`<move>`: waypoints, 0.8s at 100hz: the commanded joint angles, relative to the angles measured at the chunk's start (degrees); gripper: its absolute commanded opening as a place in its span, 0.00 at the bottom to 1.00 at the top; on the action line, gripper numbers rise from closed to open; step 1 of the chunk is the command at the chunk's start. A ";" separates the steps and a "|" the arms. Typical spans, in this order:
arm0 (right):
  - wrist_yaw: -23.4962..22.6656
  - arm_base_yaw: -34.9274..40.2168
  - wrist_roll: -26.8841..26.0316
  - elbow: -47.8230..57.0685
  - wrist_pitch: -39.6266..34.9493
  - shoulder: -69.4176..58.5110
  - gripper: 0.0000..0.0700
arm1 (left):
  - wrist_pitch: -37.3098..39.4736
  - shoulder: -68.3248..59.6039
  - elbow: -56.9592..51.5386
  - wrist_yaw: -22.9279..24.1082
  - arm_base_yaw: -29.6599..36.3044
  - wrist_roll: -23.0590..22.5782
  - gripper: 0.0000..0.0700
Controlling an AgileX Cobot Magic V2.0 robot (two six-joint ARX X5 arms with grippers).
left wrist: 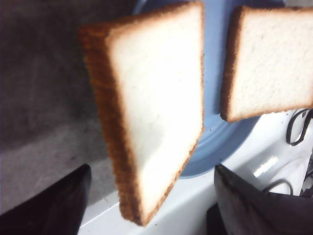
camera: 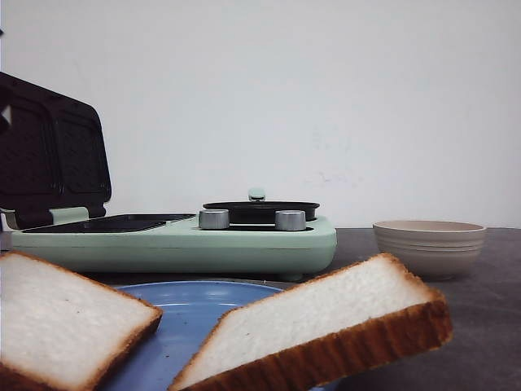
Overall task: Make breakfast with bread and shrimp
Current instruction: 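Lower the left gripper to the bread slice on the blue plate and grasp it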
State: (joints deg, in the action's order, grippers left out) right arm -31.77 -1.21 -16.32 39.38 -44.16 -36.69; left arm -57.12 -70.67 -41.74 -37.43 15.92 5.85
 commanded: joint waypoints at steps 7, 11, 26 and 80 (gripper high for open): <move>-0.20 0.02 0.68 0.48 0.35 -0.28 0.58 | 0.20 -2.75 -0.83 -0.04 1.92 -0.68 0.61; -0.20 0.02 0.68 0.48 0.35 -0.28 0.58 | 0.42 -3.34 -0.83 -0.04 2.51 -0.68 0.61; -0.20 0.02 0.66 0.48 0.35 -0.28 0.58 | 1.16 -5.09 -0.83 -0.09 4.50 -0.42 0.61; -0.20 0.02 0.70 0.48 -0.09 -0.28 0.58 | 3.02 -8.02 -0.83 -0.02 7.34 0.24 0.18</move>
State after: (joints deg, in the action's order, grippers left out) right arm -31.77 -1.21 -16.32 39.38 -44.42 -36.69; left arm -54.15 -77.76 -41.74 -37.41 22.96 5.93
